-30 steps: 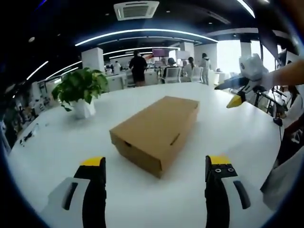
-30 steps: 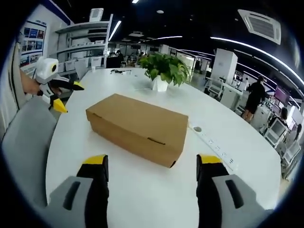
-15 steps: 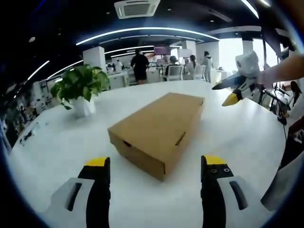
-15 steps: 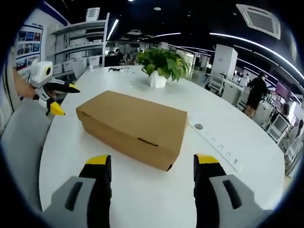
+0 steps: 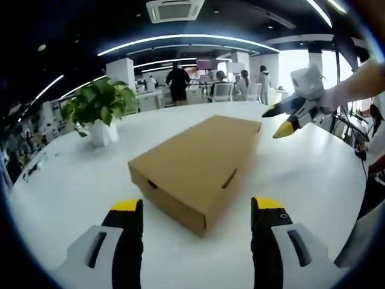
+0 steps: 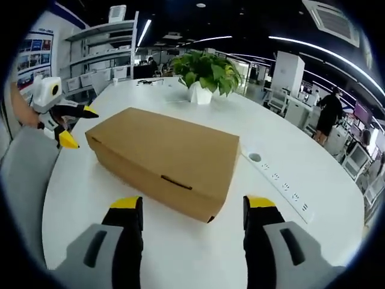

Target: Operate the shoe box by opening the lid, removing the specified soft item, and placing it in the target area until the item is outside and the box remains undamaged.

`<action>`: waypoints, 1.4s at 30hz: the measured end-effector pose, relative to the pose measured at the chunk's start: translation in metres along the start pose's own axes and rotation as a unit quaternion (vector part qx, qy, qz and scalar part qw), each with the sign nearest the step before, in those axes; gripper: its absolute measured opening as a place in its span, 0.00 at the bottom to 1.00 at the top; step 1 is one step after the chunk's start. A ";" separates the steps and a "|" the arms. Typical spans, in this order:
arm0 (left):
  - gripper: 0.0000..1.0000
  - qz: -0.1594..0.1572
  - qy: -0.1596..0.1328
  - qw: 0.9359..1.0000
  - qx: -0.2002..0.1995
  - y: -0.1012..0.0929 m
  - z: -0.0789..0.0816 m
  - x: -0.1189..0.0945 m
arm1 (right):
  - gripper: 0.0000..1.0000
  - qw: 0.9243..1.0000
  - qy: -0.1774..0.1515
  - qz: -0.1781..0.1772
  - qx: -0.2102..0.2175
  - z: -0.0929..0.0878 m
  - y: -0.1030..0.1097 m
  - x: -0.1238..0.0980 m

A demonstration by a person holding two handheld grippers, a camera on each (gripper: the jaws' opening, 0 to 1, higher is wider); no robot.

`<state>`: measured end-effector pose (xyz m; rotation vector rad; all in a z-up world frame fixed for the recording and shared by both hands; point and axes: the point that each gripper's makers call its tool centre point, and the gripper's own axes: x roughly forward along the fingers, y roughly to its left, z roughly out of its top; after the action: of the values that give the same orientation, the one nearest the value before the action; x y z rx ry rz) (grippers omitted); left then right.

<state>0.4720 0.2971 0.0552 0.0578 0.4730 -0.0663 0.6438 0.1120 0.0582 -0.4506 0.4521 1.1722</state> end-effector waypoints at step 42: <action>0.60 0.019 0.019 1.000 -0.012 0.002 -0.002 0.032 | 0.52 0.999 0.023 0.030 0.026 -0.006 0.007 0.034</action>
<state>0.5000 0.2979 0.0391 0.0452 0.5106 -0.0216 0.6475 0.1368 0.0337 -0.4211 0.5378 1.2065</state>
